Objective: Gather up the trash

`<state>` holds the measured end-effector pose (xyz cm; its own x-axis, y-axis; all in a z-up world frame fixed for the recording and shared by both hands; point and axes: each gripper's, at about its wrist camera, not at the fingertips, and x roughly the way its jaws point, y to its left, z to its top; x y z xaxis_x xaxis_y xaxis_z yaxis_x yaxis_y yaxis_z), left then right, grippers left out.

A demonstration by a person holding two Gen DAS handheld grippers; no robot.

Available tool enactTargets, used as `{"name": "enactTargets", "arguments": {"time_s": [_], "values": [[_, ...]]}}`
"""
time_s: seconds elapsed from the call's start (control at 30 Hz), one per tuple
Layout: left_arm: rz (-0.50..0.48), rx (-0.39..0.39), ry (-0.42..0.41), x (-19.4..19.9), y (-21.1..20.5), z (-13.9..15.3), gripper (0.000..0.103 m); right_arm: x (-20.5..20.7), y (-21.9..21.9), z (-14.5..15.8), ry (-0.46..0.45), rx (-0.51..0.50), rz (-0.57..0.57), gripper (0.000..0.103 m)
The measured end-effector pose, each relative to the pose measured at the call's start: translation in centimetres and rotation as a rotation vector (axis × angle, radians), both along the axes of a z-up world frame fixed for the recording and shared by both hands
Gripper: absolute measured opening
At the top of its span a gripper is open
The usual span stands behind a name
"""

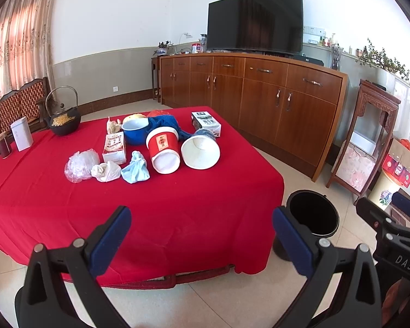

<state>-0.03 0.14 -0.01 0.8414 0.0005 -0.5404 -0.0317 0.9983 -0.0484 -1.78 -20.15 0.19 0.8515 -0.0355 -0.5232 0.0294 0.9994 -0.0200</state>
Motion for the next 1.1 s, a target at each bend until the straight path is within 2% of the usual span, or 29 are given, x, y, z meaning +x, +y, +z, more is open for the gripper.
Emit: {"name": "enactTargets", "arguments": {"time_s": [1.1], "values": [[-0.003, -0.020, 0.004, -0.21, -0.10, -0.06, 0.103, -0.07, 0.09, -0.25, 0.004, -0.001, -0.001, 0.103]]}}
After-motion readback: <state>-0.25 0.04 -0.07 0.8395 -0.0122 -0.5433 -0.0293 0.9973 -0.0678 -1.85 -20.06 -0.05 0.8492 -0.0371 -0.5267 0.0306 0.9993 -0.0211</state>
